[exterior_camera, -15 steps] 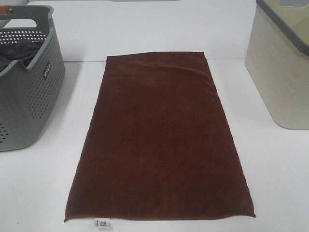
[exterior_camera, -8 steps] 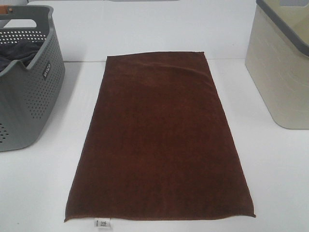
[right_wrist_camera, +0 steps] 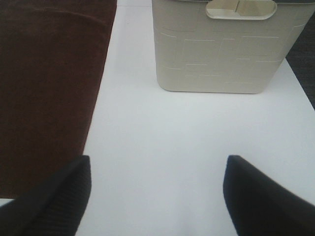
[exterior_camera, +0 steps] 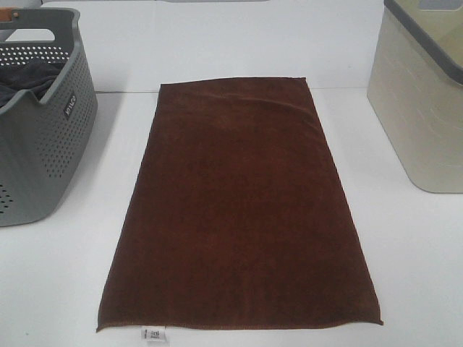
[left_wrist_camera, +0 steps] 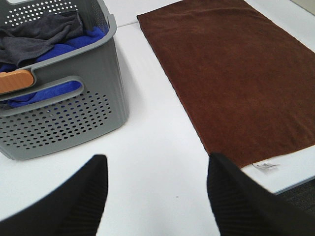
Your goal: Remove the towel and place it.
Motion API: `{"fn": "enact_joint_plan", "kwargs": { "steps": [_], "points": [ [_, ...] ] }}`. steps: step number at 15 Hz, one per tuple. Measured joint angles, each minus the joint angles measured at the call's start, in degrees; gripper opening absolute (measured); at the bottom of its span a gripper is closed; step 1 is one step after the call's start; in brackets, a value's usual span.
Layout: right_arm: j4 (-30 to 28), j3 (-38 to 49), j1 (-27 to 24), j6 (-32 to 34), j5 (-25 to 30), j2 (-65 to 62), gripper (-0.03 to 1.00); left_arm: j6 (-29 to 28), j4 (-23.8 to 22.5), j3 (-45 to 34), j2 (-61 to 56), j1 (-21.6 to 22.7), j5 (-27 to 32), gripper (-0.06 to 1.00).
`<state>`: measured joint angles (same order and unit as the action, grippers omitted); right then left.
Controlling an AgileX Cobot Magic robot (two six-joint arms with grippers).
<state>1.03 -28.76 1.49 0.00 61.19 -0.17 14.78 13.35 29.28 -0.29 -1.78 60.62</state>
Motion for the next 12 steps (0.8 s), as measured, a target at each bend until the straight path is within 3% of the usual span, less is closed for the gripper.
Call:
{"fn": "enact_joint_plan", "kwargs": {
  "steps": [4,12],
  "points": [
    [0.1,0.0,-2.5,0.0,0.0,0.0,0.71,0.0,0.0,0.0,0.0,0.0,0.0,0.57],
    [0.1,0.0,-2.6,0.0,0.0,0.0,0.71,0.0,0.0,0.0,0.0,0.0,0.0,0.57]
  ]
}}
